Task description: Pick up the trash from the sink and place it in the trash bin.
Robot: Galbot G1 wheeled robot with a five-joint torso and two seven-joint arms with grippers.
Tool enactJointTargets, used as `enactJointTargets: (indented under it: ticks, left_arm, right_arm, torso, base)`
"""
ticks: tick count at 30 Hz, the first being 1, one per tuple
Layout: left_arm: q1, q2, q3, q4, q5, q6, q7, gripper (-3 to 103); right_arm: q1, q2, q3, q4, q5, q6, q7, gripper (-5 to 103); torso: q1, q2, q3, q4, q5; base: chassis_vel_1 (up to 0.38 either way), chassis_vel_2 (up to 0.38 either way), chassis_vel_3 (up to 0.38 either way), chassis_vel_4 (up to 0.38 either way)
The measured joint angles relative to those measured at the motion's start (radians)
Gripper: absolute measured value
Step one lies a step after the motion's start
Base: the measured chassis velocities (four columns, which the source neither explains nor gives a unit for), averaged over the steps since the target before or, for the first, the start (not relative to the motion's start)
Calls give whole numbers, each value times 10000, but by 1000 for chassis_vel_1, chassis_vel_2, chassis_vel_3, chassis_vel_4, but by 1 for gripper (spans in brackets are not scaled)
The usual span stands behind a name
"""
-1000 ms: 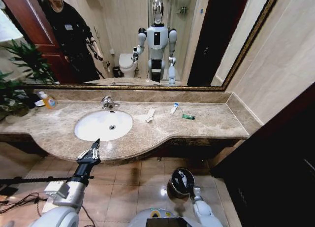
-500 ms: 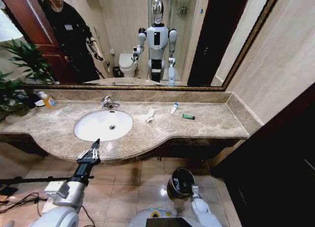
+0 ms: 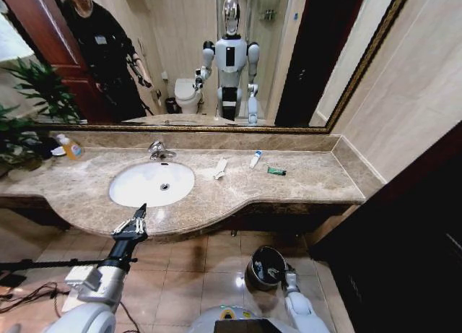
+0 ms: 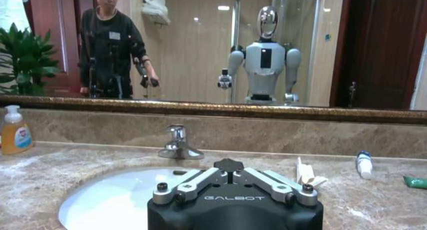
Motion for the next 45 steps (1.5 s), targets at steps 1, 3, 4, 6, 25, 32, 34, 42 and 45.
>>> enactJointTargets:
  ticks: [1, 3, 4, 6, 25, 32, 34, 42, 45]
  left_arm:
    - [0, 0, 0, 0, 0, 0, 0, 0]
    - [0, 0, 0, 0, 0, 0, 0, 0]
    - [0, 0, 0, 0, 0, 0, 0, 0]
    - [0, 0, 0, 0, 0, 0, 0, 0]
    - [0, 0, 0, 0, 0, 0, 0, 0]
    - [0, 0, 0, 0, 0, 0, 0, 0]
    - [0, 0, 0, 0, 0, 0, 0, 0]
    - [0, 0, 0, 0, 0, 0, 0, 0]
    - [0, 0, 0, 0, 0, 0, -1, 0]
  right_arm:
    - [-156, -8, -2, 264, 83, -16, 86, 100]
    - [-279, -20, -5, 460, 150, -43, 148, 100]
    - [-682, -109, -6, 1155, 396, -141, 277, 100]
    - [-867, -149, 1, 1483, 499, -181, 310, 100]
    - [-4602, -721, 68, 8963, 1545, -1022, 1262, 100]
    - [-4836, -1087, -251, 10983, 1636, -1801, 1705, 100]
    - [-4729, -1196, -333, 11281, 1695, -1999, 1786, 100]
    - [-3589, -1765, -1370, 12507, 2076, -2879, 2222, 100]
    - [-3141, -1977, -1901, 12461, 2126, -2913, 1992, 100]
  torso:
    - [0, 0, 0, 0, 0]
    - [0, 0, 0, 0, 0]
    - [0, 0, 0, 0, 0]
    - [0, 0, 0, -1, -1]
    - [-1, 1, -1, -1, -1]
    - [-1, 1, 0, -1, -1]
    - [-1, 1, 0, -1, -1]
    - [0, 0, 0, 0, -1]
    - [0, 0, 0, -1, -2]
  base:
    - [0, 0, 0, 0]
    - [0, 0, 0, 0]
    - [0, 0, 0, 0]
    - [0, 0, 0, 0]
    - [0, 0, 0, 0]
    - [0, 0, 0, 0]
    - [0, 0, 0, 0]
    - [0, 0, 0, 0]
    - [0, 0, 0, 0]
